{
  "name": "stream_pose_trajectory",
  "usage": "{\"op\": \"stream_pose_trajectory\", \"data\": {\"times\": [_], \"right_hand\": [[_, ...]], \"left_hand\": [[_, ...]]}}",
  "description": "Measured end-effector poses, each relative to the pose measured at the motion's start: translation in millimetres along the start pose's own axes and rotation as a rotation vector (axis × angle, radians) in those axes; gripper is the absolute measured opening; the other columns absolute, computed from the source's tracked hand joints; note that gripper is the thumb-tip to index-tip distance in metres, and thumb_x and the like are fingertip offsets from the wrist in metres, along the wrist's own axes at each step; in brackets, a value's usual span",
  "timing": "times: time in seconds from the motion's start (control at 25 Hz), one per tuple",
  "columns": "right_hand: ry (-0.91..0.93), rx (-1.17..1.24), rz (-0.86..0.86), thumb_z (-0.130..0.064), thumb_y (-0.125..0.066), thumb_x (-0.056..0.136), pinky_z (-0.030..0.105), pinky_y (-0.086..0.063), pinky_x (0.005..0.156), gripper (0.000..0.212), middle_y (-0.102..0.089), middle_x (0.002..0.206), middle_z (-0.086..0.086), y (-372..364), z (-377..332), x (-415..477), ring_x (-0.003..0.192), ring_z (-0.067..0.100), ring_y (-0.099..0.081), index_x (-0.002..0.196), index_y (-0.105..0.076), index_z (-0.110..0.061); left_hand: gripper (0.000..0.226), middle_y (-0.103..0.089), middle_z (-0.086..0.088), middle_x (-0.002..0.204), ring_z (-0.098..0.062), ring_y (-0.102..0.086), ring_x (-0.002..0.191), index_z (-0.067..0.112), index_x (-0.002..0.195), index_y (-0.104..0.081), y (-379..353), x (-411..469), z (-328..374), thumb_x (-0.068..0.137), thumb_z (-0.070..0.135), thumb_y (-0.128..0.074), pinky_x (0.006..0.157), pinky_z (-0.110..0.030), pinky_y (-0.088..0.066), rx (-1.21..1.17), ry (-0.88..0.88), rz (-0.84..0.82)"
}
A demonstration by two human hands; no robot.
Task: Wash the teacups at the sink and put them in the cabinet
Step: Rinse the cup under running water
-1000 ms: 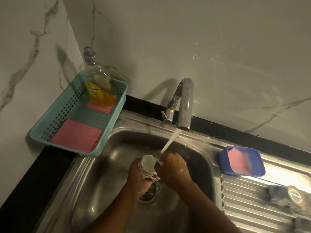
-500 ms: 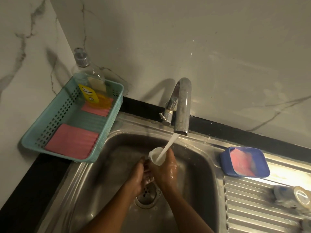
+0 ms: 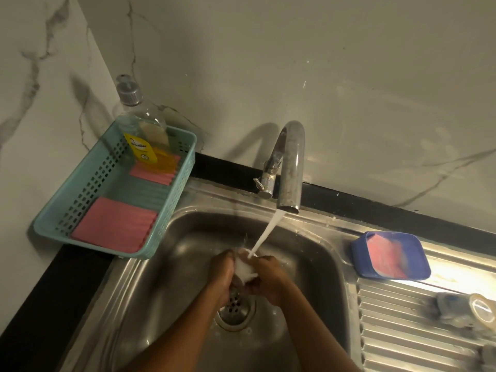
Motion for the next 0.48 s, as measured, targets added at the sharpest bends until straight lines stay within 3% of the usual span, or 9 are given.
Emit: {"op": "stream_pose_trajectory", "data": {"times": [0.12, 0.28, 0.4, 0.48], "right_hand": [[-0.001, 0.172, -0.007, -0.031, -0.071, 0.093, 0.038, -0.061, 0.063, 0.036, -0.069, 0.098, 0.018, 4, -8, -10, 0.082, 0.029, -0.069, 0.111, -0.069, 0.0], [0.042, 0.322, 0.0, -0.038, -0.062, 0.097, 0.037, -0.06, 0.069, 0.037, -0.068, 0.113, 0.02, 13, -6, -15, 0.101, 0.034, -0.068, 0.119, -0.066, -0.009], [0.117, 0.256, 0.077, -0.046, -0.057, 0.097, 0.038, -0.062, 0.07, 0.042, -0.07, 0.114, 0.021, 19, 2, -11, 0.103, 0.035, -0.07, 0.12, -0.067, -0.012], [0.158, 0.22, 0.06, -0.043, -0.051, 0.101, 0.038, -0.062, 0.073, 0.042, -0.069, 0.115, 0.024, 19, 2, -10, 0.103, 0.035, -0.069, 0.123, -0.066, -0.01]], "left_hand": [[0.021, -0.075, -0.015, 0.087, -0.035, -0.072, 0.086, 0.01, 0.077, -0.075, -15, 0, 23, 0.092, 0.021, -0.064, 0.069, -0.036, -0.056, 0.254, -0.172, 0.12], [0.027, -0.067, -0.001, 0.092, -0.016, -0.065, 0.08, 0.013, 0.103, -0.07, -42, -16, 50, 0.101, 0.036, -0.057, 0.066, -0.03, -0.052, 0.725, -0.401, 0.167], [0.03, -0.068, -0.007, 0.105, -0.025, -0.066, 0.098, 0.009, 0.112, -0.066, -55, -8, 51, 0.099, 0.035, -0.058, 0.082, -0.035, -0.056, 0.734, -0.369, 0.133], [0.032, -0.069, -0.015, 0.107, -0.031, -0.067, 0.101, 0.001, 0.113, -0.068, -53, 0, 53, 0.099, 0.029, -0.059, 0.081, -0.031, -0.051, 0.634, -0.253, 0.078]]}}
Point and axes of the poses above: each hand's wrist, its own x-axis towards the middle knuckle, its own y-axis out of the back of the hand, z = x × y, the point moved 6 cm from there along x, towards the middle knuckle
